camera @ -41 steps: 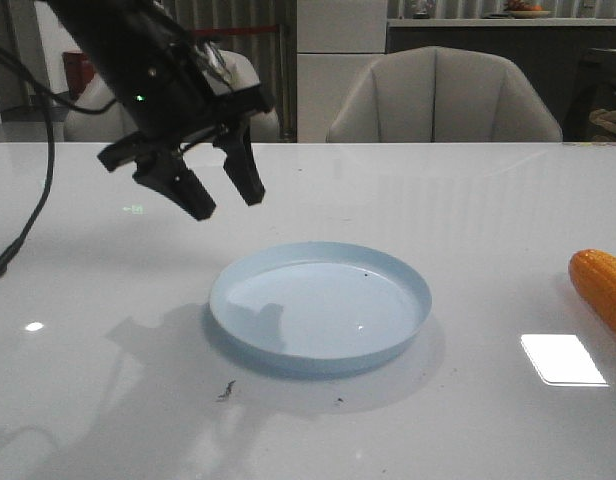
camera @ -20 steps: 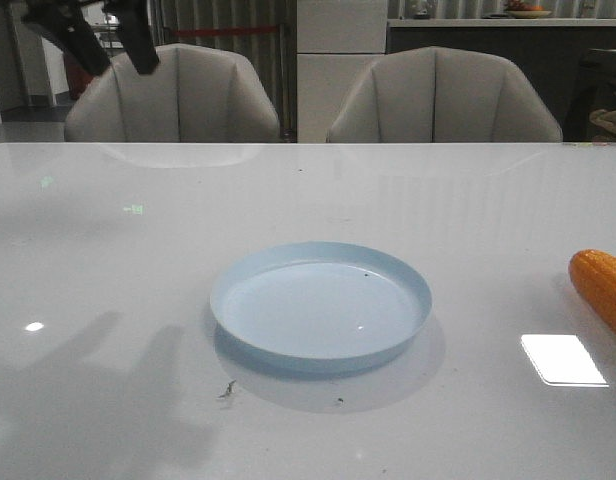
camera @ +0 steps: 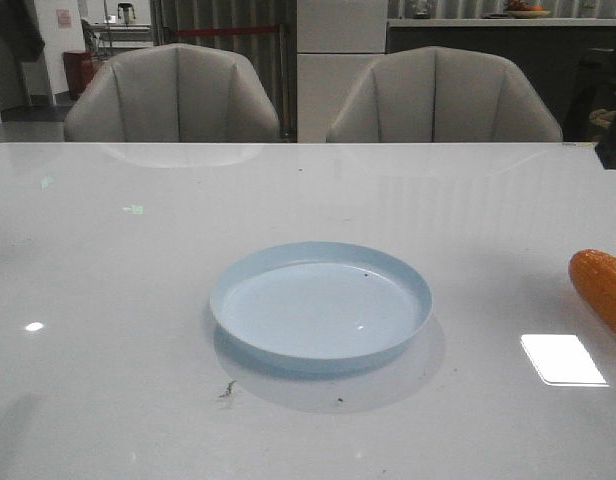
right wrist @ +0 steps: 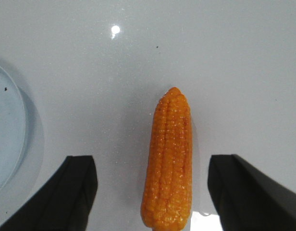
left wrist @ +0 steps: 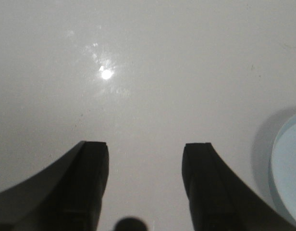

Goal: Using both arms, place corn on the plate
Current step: 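Lower the right gripper over the corn cob, close it, and lift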

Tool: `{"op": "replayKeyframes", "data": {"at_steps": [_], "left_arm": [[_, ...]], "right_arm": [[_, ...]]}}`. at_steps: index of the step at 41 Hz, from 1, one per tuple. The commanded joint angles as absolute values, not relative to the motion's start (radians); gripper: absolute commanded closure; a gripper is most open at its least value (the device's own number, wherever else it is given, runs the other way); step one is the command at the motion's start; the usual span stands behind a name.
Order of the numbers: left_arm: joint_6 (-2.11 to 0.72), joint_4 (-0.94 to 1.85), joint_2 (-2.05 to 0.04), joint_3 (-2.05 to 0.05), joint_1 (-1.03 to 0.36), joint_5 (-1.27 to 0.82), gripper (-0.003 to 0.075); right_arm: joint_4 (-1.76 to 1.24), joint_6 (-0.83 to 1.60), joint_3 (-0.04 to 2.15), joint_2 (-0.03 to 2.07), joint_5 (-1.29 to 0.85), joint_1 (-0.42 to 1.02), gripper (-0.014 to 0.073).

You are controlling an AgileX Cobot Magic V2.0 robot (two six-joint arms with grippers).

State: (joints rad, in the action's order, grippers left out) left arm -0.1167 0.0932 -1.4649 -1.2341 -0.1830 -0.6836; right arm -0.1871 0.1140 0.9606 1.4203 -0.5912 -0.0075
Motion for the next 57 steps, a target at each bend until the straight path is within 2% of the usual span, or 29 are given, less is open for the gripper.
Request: {"op": "replayKeyframes", "data": {"at_steps": [1,14,31,35,44,47,57], "left_arm": [[-0.105,0.097,-1.348,-1.130,-0.181,-0.558,0.0300],[-0.105,0.097,-1.210,-0.881,-0.181,-0.529,0.0300],[-0.105,0.111,-1.203,-0.864,-0.181,-0.521,0.0301],[-0.105,0.111,-1.203,-0.864,-0.181,-0.521,0.0301],[-0.105,0.117,-1.203,-0.864,-0.181,-0.521,0.0301],[-0.105,0.119,-1.203,-0.864,-0.181,-0.521,0.0301],[-0.105,0.160,-1.203,-0.864,-0.181,-0.488,0.0301]], "right_arm": [[-0.185,0.115,1.047,1.466,-0.602,-0.015,0.0001],[-0.084,0.115,1.094,1.652,-0.616,-0.015,0.0001],[-0.096,0.115,1.094,1.750,-0.612,-0.014,0.0007],[-0.096,0.115,1.096,1.750,-0.612,-0.014,0.0078],[-0.103,0.115,1.143,1.750,-0.631,-0.013,0.0344],[-0.105,0.115,1.183,1.750,-0.650,-0.009,0.0371],[-0.105,0.155,1.385,1.750,-0.740,0.091,0.0370]]}}
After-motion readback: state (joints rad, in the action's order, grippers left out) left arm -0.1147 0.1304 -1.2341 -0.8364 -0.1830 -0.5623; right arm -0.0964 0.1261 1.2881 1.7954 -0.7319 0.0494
